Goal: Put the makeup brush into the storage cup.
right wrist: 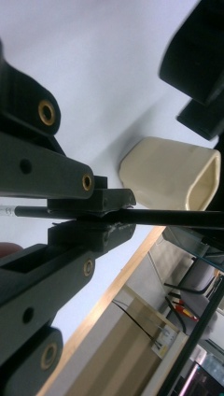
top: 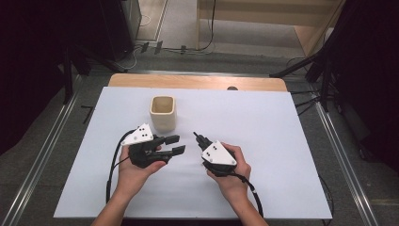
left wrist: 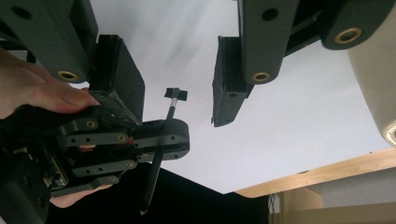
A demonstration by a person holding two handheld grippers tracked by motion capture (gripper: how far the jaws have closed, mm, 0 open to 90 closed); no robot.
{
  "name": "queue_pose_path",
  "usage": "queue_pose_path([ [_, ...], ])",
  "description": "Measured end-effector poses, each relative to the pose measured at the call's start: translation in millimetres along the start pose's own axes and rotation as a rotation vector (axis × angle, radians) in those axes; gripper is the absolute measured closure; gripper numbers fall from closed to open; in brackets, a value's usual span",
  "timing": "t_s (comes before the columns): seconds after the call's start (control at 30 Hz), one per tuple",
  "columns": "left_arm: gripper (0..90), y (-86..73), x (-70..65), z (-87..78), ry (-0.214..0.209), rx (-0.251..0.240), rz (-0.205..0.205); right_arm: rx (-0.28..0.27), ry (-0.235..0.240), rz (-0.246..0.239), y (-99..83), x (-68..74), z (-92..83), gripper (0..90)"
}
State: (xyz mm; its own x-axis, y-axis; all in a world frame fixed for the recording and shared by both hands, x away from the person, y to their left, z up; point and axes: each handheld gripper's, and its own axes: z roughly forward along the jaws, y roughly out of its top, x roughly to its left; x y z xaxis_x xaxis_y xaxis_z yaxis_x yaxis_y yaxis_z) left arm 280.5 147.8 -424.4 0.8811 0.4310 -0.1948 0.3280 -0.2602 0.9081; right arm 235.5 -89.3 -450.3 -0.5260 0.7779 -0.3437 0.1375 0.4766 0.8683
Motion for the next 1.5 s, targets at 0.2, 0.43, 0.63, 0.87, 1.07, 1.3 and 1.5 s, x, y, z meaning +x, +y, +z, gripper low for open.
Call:
queue_pose_path([
  [0.2, 52.3, 2.7, -3.1, -1.1, 0.006, 0.015, 0.020, 0.022, -0.019, -0.119, 0.3, 7.9, 3.3, 86.8],
  [0.43, 53.6, 5.8, -6.9, 0.1, 0.009, 0.056, 0.039, 0.056, -0.056, -0.271, 0.4, 20.6, 7.3, 86.8],
  [0.63, 57.4, 7.1, -9.1, 2.7, 0.019, 0.083, 0.036, 0.060, -0.084, -0.369, 1.0, 30.6, 8.0, 86.8],
  [0.87, 67.9, 9.0, -11.7, 5.1, -0.014, 0.110, 0.019, 0.072, -0.096, -0.427, 2.5, 37.0, 8.5, 86.8],
  [1.07, 69.9, 9.4, -14.1, 7.5, -0.005, 0.132, 0.016, 0.083, -0.109, -0.484, 1.7, 42.3, 10.0, 86.8],
  [1.3, 79.9, 7.8, -11.6, 9.6, 0.004, 0.168, -0.006, 0.075, -0.131, -0.537, 2.8, 46.3, 9.4, 86.8],
  [1.5, 86.1, 7.1, -9.6, 9.3, 0.007, 0.173, -0.014, 0.076, -0.119, -0.533, 2.1, 47.0, 10.3, 86.6],
])
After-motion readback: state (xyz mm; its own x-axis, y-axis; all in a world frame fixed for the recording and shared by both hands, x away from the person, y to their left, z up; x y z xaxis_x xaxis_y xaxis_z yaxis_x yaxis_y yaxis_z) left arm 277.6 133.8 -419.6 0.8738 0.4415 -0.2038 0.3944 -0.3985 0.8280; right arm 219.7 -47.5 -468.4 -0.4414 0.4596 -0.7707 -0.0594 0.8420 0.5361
